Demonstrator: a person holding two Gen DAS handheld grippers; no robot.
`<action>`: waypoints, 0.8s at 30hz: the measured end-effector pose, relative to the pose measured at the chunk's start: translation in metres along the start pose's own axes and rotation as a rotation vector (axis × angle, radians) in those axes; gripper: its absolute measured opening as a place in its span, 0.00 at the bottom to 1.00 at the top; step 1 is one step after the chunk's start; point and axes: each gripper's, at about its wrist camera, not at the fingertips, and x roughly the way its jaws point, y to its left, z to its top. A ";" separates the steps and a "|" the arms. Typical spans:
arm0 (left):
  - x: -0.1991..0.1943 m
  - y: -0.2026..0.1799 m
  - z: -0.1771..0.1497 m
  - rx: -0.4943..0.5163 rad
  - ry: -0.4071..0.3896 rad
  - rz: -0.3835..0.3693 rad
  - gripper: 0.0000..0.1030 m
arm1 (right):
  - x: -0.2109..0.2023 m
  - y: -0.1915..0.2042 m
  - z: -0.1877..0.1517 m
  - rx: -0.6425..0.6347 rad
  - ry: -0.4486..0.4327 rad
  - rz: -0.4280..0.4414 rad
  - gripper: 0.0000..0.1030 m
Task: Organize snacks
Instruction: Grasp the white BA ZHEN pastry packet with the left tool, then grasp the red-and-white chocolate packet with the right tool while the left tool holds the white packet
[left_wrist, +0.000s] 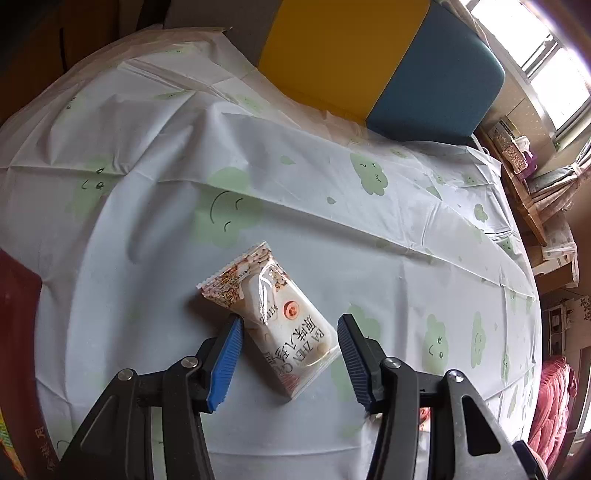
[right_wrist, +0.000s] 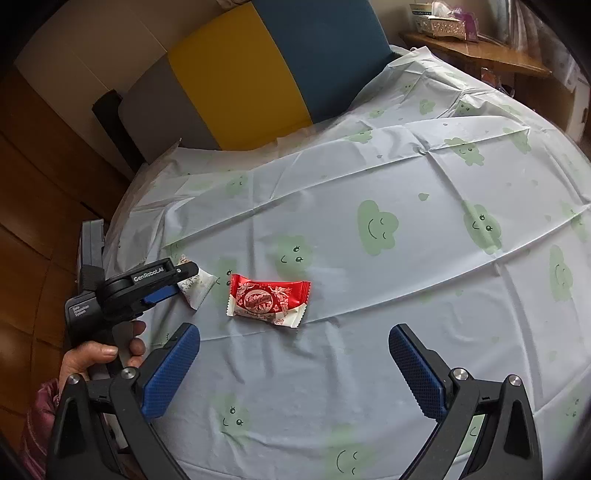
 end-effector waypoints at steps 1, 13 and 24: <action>0.002 -0.003 0.002 0.010 -0.002 0.008 0.52 | 0.000 0.000 0.000 0.002 0.001 0.003 1.00; 0.020 -0.045 -0.002 0.305 -0.035 0.229 0.42 | 0.000 -0.006 0.000 0.026 0.007 0.016 1.00; -0.043 -0.013 -0.091 0.350 -0.087 0.090 0.38 | 0.002 0.000 -0.003 -0.015 0.007 -0.003 1.00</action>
